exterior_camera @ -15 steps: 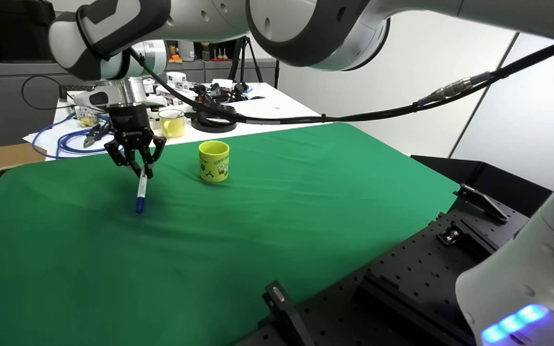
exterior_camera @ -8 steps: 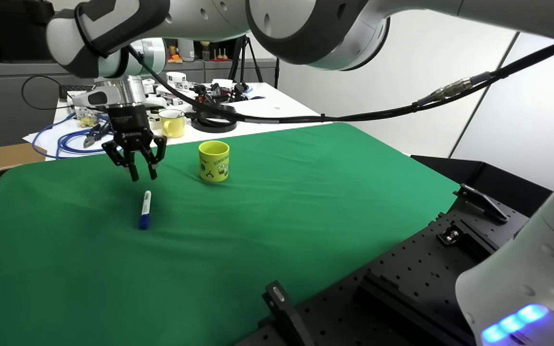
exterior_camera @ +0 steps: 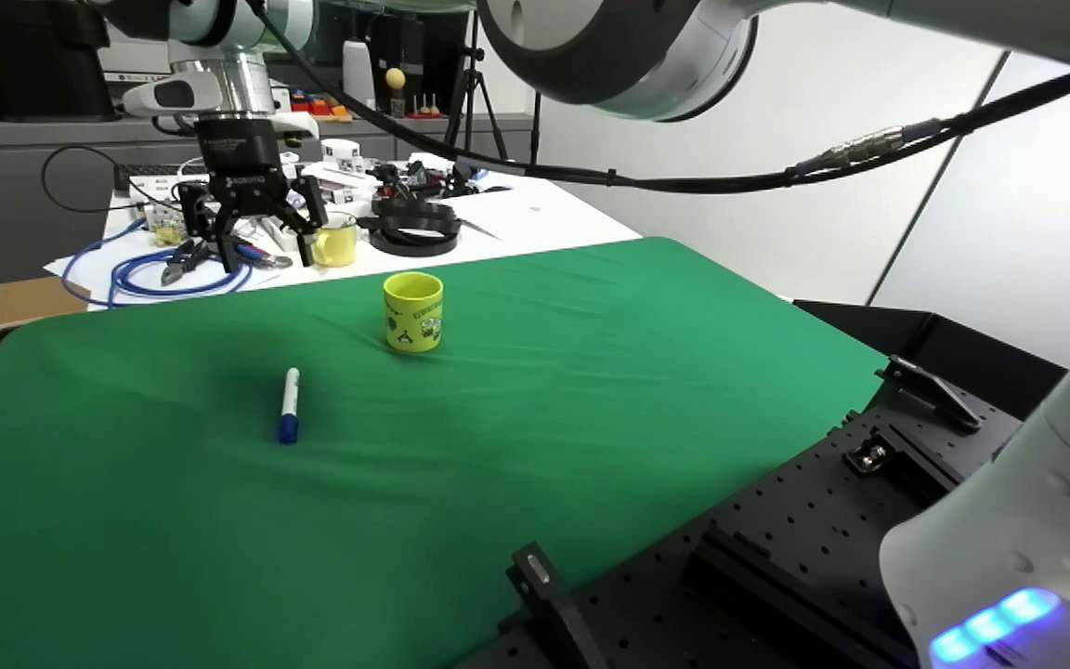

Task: Take the marker out of the mug and put it on the table

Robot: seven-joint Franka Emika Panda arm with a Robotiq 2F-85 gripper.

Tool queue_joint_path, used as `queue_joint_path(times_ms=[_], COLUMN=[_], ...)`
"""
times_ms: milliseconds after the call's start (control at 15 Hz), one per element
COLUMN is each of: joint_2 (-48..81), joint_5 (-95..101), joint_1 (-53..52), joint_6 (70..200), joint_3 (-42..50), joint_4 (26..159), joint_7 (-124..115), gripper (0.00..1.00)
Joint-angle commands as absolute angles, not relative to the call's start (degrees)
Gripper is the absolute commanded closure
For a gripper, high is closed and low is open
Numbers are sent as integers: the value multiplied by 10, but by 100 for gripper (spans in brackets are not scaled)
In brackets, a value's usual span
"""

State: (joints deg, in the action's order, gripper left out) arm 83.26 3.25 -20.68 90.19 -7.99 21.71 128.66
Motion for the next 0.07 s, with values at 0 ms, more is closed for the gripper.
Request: queue_joint_path(times_ms=[0], joint_2=[849], joint_5=[28], joint_1=[-210], joint_6=[887], joint_3=[-74], joint_4=[186], joint_7=[1289], gripper=[1])
